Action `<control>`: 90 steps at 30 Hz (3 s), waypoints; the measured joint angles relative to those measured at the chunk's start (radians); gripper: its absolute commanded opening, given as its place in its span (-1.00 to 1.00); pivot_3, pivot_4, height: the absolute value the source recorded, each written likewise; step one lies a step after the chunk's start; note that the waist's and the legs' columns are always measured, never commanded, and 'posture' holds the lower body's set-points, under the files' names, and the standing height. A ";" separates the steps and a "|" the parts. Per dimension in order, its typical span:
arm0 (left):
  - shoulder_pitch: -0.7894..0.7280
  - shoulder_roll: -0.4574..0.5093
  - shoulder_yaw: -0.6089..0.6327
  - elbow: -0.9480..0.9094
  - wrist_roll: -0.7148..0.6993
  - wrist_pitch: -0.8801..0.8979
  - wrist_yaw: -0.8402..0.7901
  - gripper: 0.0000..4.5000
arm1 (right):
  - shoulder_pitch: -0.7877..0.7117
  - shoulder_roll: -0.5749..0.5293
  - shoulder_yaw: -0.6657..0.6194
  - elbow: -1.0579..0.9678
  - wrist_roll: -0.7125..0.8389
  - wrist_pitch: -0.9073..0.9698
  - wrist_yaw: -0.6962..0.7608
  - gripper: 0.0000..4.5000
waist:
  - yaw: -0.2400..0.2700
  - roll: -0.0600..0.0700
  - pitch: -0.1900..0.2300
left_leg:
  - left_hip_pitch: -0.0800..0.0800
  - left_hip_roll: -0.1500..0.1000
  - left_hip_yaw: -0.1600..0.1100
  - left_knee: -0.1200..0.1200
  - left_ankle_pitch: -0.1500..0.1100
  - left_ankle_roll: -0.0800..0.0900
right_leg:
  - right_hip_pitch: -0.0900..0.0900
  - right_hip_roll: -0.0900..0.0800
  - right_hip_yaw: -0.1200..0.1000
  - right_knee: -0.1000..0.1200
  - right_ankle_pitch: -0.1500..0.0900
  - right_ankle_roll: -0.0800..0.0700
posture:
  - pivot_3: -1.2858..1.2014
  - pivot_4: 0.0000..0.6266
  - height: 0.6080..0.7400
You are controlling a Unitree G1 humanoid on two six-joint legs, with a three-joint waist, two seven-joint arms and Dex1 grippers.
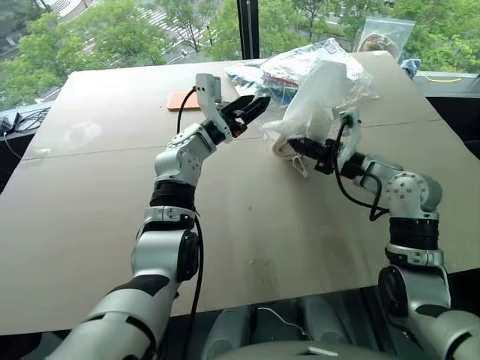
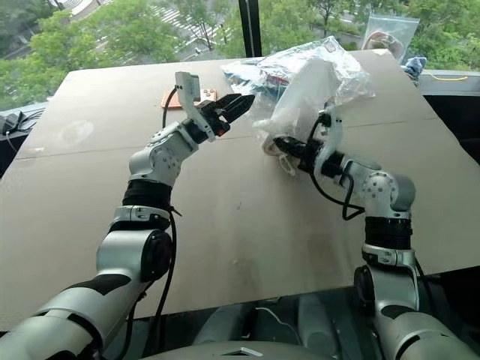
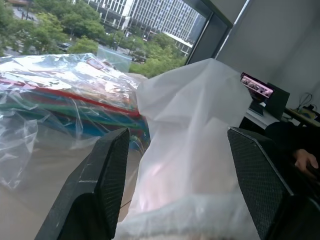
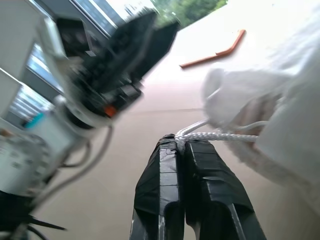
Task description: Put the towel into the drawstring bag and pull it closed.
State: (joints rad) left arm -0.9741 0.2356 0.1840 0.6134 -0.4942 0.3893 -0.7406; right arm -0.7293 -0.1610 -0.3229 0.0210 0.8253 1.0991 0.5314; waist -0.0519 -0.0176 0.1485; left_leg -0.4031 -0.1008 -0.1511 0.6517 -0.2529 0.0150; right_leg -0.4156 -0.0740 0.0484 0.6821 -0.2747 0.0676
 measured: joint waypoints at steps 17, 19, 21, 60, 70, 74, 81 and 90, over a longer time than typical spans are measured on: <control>0.721 0.204 0.052 -0.760 -0.367 0.588 0.003 0.42 | 0.042 -0.022 -0.091 -0.137 0.300 0.054 -0.248 -1.00 | -0.027 0.003 -0.001 | 0.004 0.000 -0.001 -0.001 0.000 0.000 | 0.000 0.001 0.005 0.003 0.000 0.000 | 0.03 -0.52 1.00; 0.774 0.188 0.067 -0.886 -0.435 0.635 0.068 0.42 | 0.063 -0.034 -0.072 -0.158 0.313 0.056 -0.257 -1.00 | -0.002 0.003 -0.001 | 0.006 0.000 -0.001 -0.001 -0.001 0.002 | 0.002 0.001 0.004 0.003 0.000 0.000 | 0.03 -0.52 1.00; 0.783 0.156 0.087 -0.933 -0.505 0.669 0.132 0.42 | 0.074 -0.044 -0.058 -0.170 0.324 0.056 -0.259 -1.00 | 0.011 0.003 -0.001 | 0.006 0.000 -0.001 0.000 -0.001 0.002 | 0.002 0.001 0.004 0.003 0.000 0.000 | 0.03 -0.52 1.00; 0.817 0.110 0.012 -0.913 -0.636 0.628 0.343 -0.14 | 0.121 -0.128 0.001 -0.198 0.445 0.016 -0.343 -1.00 | 0.012 0.003 -0.001 | 0.006 0.000 0.002 -0.002 0.000 0.000 | 0.002 0.002 0.006 0.000 0.000 0.000 | 0.03 -0.52 1.00; 0.782 0.033 -0.058 -0.896 -0.553 0.582 0.357 -0.14 | 0.126 -0.128 0.011 -0.199 0.466 0.000 -0.364 -1.00 | 0.013 0.003 -0.001 | 0.005 0.001 0.002 -0.002 0.000 0.001 | 0.002 0.002 0.006 -0.001 0.000 0.000 | 0.03 -0.52 1.00; 0.780 0.022 -0.068 -0.895 -0.549 0.581 0.357 -0.14 | 0.129 -0.135 0.012 -0.201 0.475 -0.005 -0.367 -1.00 | 0.014 0.003 -0.001 | 0.005 0.000 0.002 -0.002 0.000 0.001 | 0.003 0.002 0.006 -0.001 0.000 0.000 | 0.03 -0.52 1.00; 0.770 0.008 -0.076 -0.877 -0.545 0.577 0.356 -0.97 | 0.136 -0.147 0.016 -0.205 0.478 -0.014 -0.371 -1.00 | 0.014 0.003 -0.001 | 0.005 0.000 0.002 -0.002 0.000 0.001 | 0.003 0.002 0.006 -0.001 0.000 0.000 | 0.03 -0.52 1.00; 0.777 0.063 -0.074 -0.875 -0.538 0.596 0.340 -0.97 | 0.144 -0.156 0.028 -0.209 0.478 -0.026 -0.370 -1.00 | 0.013 0.003 -0.001 | 0.005 0.001 0.002 -0.003 0.000 0.001 | 0.003 0.002 0.006 -0.001 0.000 0.000 | 0.03 -0.52 1.00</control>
State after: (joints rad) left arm -0.1971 0.2987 0.1099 -0.2612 -1.0322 0.9856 -0.4011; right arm -0.5855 -0.3172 -0.2951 -0.1876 1.3030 1.0730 0.1609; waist -0.0390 -0.0142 0.1477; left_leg -0.3979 -0.1003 -0.1488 0.6490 -0.2533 0.0156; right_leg -0.4131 -0.0722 0.0544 0.6808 -0.2747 0.0675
